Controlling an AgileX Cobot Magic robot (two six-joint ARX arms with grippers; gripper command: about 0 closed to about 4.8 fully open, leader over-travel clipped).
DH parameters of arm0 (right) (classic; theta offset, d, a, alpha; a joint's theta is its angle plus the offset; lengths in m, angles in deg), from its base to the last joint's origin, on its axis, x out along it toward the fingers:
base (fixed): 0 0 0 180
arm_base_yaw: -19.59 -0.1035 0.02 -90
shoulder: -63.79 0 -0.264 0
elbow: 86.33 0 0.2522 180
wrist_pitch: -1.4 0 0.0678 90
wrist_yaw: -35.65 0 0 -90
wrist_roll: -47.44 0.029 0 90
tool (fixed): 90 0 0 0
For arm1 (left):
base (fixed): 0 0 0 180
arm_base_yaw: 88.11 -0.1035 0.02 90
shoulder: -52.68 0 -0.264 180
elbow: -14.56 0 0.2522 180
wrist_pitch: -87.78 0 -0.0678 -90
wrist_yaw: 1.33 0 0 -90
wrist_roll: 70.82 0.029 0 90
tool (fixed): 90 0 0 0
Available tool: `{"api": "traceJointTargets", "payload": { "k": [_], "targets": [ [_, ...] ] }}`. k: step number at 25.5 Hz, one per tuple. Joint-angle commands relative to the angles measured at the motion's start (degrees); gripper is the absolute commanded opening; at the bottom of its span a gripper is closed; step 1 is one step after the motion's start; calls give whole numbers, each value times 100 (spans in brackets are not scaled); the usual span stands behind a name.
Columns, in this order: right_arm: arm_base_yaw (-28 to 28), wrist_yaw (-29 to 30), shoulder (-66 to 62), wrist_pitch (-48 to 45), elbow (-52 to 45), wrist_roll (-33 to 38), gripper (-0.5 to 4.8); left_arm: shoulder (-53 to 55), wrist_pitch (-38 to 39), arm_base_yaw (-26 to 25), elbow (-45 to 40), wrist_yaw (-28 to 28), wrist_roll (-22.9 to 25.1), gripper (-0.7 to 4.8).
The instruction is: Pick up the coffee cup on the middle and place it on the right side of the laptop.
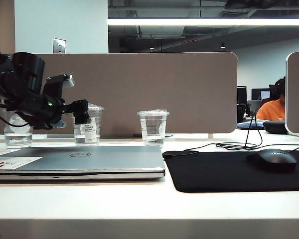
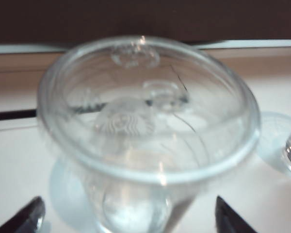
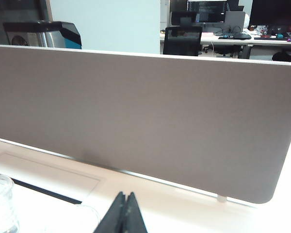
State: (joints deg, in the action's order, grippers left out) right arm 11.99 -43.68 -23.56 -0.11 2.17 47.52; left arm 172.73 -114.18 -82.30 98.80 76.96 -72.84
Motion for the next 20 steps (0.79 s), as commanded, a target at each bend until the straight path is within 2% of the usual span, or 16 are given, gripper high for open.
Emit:
{"api": "traceJointTargets", "payload": {
  "k": [1, 4, 11, 20],
  "targets": [
    [-2, -50, 33, -81, 28, -114, -5, 234, 59, 42, 407, -24, 11, 479],
    [-2, -50, 33, -28, 28, -334, -5, 549, 299, 63, 857, -291, 11, 479],
    [0, -50, 33, 243, 28, -337, -5, 874, 396, 118, 1353, -249, 164, 479],
    [0, -50, 33, 352, 28, -337, -5, 1075, 356, 125, 1556, 24, 310, 479]
  ]
}}
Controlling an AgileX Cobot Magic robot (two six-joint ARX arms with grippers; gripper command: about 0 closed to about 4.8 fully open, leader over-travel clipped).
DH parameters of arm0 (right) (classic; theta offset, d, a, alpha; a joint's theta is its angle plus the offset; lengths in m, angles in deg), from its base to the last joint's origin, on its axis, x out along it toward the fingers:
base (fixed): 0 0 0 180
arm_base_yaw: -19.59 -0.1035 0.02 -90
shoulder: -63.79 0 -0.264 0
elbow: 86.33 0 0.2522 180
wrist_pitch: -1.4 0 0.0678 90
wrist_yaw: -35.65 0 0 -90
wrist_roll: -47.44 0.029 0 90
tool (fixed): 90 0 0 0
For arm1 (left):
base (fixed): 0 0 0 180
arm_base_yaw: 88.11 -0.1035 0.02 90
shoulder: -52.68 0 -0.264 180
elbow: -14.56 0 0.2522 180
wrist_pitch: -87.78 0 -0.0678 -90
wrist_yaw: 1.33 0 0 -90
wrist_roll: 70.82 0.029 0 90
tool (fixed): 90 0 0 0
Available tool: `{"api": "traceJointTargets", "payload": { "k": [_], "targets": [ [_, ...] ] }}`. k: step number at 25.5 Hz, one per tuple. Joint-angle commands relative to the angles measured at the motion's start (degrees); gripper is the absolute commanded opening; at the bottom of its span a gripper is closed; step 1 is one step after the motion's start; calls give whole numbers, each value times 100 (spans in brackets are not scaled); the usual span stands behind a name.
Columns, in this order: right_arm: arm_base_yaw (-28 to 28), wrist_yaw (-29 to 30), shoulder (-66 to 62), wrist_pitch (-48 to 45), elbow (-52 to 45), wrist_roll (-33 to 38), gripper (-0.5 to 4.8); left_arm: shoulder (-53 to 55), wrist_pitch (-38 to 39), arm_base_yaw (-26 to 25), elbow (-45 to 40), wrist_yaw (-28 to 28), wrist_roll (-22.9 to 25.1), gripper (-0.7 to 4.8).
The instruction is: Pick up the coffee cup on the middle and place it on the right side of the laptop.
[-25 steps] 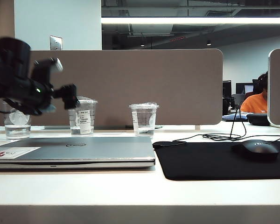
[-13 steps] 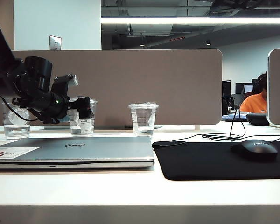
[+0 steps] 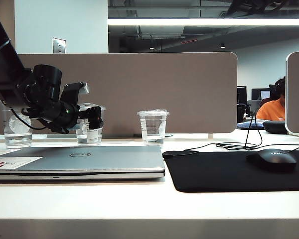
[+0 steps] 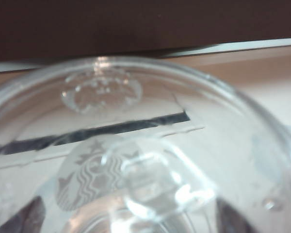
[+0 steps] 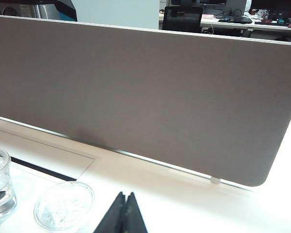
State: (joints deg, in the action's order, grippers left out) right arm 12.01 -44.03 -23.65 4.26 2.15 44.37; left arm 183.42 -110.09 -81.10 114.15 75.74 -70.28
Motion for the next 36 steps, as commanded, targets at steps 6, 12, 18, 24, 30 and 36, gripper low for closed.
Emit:
{"api": "traceJointTargets", "payload": {
  "k": [6, 12, 18, 24, 30, 36],
  "targets": [
    [-2, -13, 48, -85, 31, -22, -5, 4, -122, 15, 22, 127, 52, 479],
    [-2, -13, 48, -85, 31, -22, -5, 4, -149, 63, 22, 131, 55, 394],
    [-2, -13, 50, -85, 31, -22, -5, 2, -146, 90, 22, 131, 55, 314],
    [-2, -13, 52, -85, 31, -22, -5, -11, -146, 92, 22, 129, 52, 309],
    [-2, -15, 92, -85, 31, -22, -5, -365, -105, 96, 22, 103, 50, 310],
    [-2, -33, 352, -83, 31, -22, -5, -1239, 597, 273, 22, -621, 52, 310]
  ]
}}
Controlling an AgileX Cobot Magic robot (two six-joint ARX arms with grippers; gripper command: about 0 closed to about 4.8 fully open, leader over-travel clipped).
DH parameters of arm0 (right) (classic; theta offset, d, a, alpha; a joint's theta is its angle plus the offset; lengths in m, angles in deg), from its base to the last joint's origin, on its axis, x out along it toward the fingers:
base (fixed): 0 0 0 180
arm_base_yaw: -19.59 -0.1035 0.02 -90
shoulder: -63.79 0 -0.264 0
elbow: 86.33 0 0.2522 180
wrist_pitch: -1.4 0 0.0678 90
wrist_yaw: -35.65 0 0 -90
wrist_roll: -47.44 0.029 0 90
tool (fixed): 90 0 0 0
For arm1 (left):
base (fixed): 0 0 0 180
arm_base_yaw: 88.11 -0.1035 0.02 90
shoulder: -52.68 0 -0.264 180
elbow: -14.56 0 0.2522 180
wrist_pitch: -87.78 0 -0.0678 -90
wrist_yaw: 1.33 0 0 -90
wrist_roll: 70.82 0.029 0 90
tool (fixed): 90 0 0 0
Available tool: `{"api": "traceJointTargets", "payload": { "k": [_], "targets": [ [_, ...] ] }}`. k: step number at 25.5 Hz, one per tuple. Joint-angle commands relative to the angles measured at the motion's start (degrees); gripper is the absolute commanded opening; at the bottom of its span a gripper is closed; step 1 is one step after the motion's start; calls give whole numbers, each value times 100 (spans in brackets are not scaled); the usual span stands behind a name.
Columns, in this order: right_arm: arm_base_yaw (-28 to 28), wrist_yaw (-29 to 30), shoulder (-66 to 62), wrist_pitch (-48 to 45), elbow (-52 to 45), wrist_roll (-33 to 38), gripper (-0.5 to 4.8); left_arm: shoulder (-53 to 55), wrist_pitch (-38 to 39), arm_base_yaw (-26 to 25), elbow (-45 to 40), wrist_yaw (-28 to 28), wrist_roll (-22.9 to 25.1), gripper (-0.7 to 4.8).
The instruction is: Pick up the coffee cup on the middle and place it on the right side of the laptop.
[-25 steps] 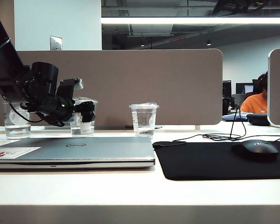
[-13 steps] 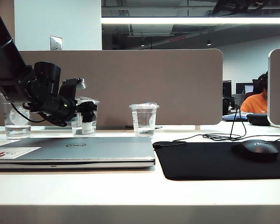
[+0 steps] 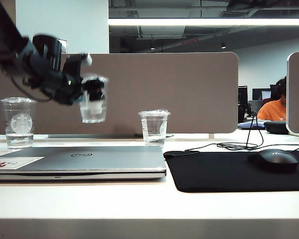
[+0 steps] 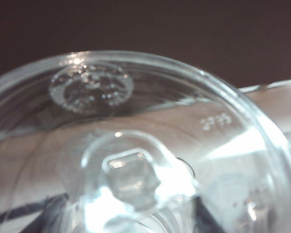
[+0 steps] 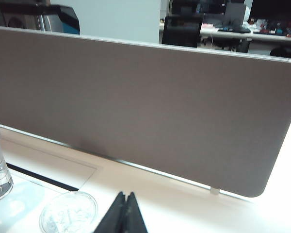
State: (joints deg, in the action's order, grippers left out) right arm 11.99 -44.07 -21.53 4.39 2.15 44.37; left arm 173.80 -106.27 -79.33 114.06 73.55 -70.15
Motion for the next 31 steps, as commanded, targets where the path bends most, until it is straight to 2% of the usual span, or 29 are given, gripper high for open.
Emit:
{"api": "traceJointTargets", "payload": {
  "k": [1, 7, 12, 16, 19, 20, 22, 24, 31],
  "targets": [
    [0, -28, 177, -98, 31, -22, -5, -380, 326, 129, 31, -533, 37, 310],
    [0, -33, 490, 42, 31, -44, -5, -896, 726, 538, 31, -1482, 35, 311],
    [-2, -350, 828, 560, 31, -341, -5, -1119, 844, 1029, 31, -1720, -13, 343],
    [0, -748, 1141, 890, 31, -387, -5, -1150, 942, 1526, 31, -1725, -168, 344],
    [-2, -914, 1499, 990, 15, -605, -5, -1141, 1322, 2135, 31, -1639, -151, 342],
    [-2, -916, 1576, 1036, 15, -614, -5, -1139, 1443, 2280, 28, -1539, -114, 340],
    [-2, -931, 1738, 1152, 7, -621, -5, -1088, 1808, 2691, 28, -1274, 291, 340],
    [-2, -933, 1832, 1202, -22, -623, -5, -953, 1952, 2949, 28, -1132, 363, 339],
    [-4, -1051, 1985, 1182, -304, -621, -5, -389, 2100, 3309, 13, -769, 310, 336]
  ]
}}
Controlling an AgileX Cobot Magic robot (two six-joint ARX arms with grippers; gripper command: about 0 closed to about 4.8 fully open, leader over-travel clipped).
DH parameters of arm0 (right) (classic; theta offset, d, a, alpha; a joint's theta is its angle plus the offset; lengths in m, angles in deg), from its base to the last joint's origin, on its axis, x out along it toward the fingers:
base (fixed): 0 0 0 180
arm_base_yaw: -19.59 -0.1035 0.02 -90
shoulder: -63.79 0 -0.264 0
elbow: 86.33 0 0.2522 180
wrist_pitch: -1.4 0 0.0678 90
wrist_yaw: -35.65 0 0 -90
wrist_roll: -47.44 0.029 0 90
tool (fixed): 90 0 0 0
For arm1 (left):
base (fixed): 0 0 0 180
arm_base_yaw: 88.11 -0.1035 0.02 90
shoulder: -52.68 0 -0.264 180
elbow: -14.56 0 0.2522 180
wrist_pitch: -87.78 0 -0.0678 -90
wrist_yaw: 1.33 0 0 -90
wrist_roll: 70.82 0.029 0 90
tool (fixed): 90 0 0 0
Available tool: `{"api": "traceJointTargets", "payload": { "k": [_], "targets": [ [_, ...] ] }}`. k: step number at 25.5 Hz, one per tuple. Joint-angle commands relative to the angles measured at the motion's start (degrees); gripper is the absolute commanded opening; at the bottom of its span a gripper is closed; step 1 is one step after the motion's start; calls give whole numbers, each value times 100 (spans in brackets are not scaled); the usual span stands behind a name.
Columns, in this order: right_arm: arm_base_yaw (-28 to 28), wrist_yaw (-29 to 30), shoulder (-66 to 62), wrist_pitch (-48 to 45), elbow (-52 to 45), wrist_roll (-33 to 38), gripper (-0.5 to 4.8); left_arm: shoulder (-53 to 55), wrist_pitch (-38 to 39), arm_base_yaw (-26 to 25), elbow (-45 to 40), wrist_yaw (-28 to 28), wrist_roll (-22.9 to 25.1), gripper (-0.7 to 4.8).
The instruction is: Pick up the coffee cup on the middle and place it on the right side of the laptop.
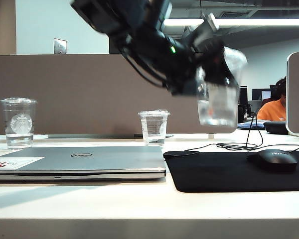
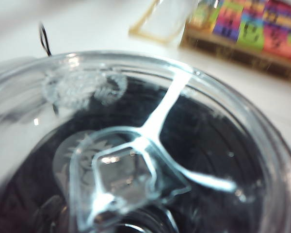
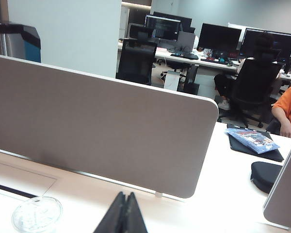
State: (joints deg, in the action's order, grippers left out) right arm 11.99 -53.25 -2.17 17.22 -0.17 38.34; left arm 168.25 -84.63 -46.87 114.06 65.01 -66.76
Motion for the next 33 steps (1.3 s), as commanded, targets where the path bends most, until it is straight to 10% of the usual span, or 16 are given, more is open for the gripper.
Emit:
{"api": "traceJointTargets", "payload": {
  "k": [1, 14, 16, 33],
  "targets": [
    [-7, -188, 63, -103, -116, -17, -5, 264, -22, 66, 13, 94, -136, 336],
    [-7, -273, 234, -404, -680, -17, -5, 584, -1130, 79, -1019, 723, -1130, 362],
    [-7, -299, 234, -468, -680, -17, -5, 584, -903, 90, -1078, 667, -1425, 446],
    [-9, -407, 256, -481, -680, -15, -5, -273, 42, 90, -1075, 719, -1456, 479]
  ]
}}
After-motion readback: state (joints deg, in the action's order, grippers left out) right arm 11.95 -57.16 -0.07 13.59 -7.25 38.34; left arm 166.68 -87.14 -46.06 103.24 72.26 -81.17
